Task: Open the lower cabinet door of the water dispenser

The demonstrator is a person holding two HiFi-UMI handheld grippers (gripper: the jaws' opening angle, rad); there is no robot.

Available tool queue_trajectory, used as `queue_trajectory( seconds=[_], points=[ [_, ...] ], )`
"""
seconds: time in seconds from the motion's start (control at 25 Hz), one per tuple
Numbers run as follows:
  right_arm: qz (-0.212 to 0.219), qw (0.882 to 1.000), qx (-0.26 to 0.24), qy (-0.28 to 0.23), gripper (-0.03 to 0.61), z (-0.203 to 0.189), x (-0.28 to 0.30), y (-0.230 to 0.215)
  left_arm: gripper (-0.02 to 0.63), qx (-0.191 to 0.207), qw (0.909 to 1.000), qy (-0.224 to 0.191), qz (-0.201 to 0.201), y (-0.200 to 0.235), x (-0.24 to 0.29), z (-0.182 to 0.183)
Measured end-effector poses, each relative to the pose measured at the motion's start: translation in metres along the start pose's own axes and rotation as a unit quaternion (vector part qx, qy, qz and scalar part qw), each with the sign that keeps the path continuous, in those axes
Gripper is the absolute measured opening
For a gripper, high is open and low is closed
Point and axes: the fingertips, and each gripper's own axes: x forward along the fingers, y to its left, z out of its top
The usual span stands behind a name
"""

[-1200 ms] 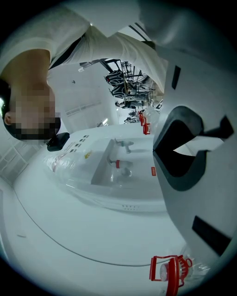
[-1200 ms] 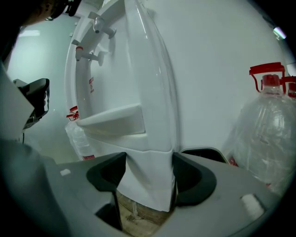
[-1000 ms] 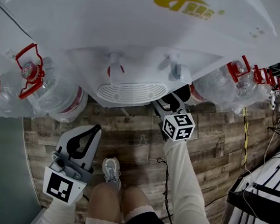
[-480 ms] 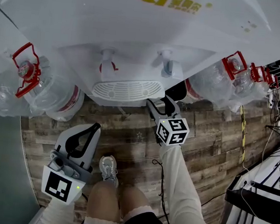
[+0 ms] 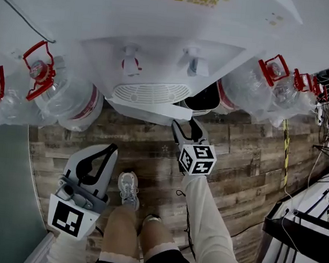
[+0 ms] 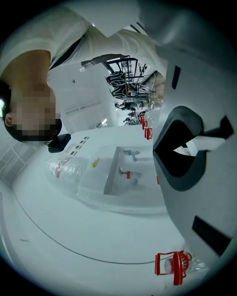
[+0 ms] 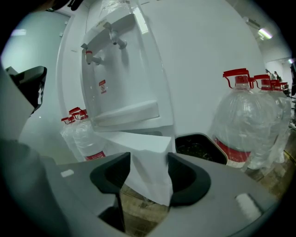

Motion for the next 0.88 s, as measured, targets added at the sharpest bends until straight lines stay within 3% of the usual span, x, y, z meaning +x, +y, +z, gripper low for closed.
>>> queue_trajectory(
  seconds=[0.4,0.88],
  points=[
    [0.005,0.999,0.007,0.038,0.227,-0.031,-0.043,0.037,0.002,-0.002,1.0000,-0.007,0.004,-0.020,-0.029,0.026],
    [0.050,0.994,0.027,0.098,0.225,-0.067,-0.086,0.101,0.002,-0.002,0.9998,0.010,0.019,-0.029,-0.068,0.055]
  ],
)
